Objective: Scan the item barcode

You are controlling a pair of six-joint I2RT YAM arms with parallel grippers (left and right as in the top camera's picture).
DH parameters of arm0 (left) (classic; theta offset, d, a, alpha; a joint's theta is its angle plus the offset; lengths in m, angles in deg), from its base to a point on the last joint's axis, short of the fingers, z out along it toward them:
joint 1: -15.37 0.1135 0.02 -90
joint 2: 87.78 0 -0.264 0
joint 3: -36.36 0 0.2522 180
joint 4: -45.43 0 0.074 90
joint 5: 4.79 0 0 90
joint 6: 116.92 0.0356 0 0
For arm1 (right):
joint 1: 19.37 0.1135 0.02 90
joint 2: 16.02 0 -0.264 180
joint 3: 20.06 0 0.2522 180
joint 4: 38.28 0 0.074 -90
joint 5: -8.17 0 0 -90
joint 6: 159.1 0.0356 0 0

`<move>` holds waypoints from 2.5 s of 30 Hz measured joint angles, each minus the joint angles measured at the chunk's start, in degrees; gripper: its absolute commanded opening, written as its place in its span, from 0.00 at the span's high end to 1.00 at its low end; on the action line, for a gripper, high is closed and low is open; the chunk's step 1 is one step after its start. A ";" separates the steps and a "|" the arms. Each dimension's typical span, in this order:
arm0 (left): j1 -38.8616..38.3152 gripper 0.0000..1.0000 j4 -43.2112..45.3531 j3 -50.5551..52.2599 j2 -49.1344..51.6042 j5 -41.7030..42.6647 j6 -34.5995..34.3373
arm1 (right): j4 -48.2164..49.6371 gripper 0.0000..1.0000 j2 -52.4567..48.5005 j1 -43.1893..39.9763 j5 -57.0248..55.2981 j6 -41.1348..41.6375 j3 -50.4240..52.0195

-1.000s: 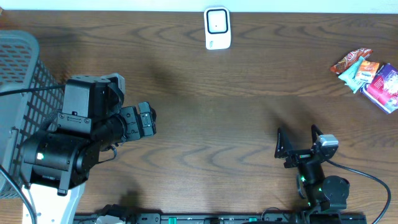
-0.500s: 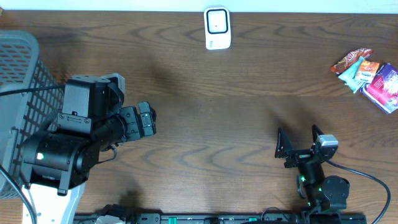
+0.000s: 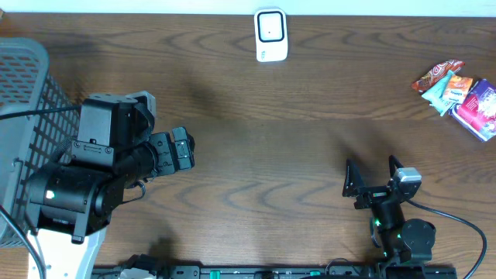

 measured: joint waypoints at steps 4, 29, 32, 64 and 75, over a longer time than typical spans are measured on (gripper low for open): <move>0.00 0.02 0.00 0.00 0.00 0.00 0.00 | 0.00 0.01 0.00 0.00 0.00 0.02 0.00; 0.00 0.02 0.00 0.00 0.00 0.00 0.00 | 0.00 0.01 0.00 0.00 0.00 0.00 0.00; 0.00 0.02 0.00 0.00 0.00 0.00 0.00 | 0.00 0.01 0.00 0.00 0.00 0.00 0.00; 0.00 0.02 -3.02 0.00 -0.02 -0.02 0.00 | 0.00 0.01 0.00 0.00 -0.02 0.00 0.00; 0.00 0.02 2.34 8.28 -8.39 -1.33 1.42 | -0.04 0.01 0.04 0.00 -0.22 0.00 0.02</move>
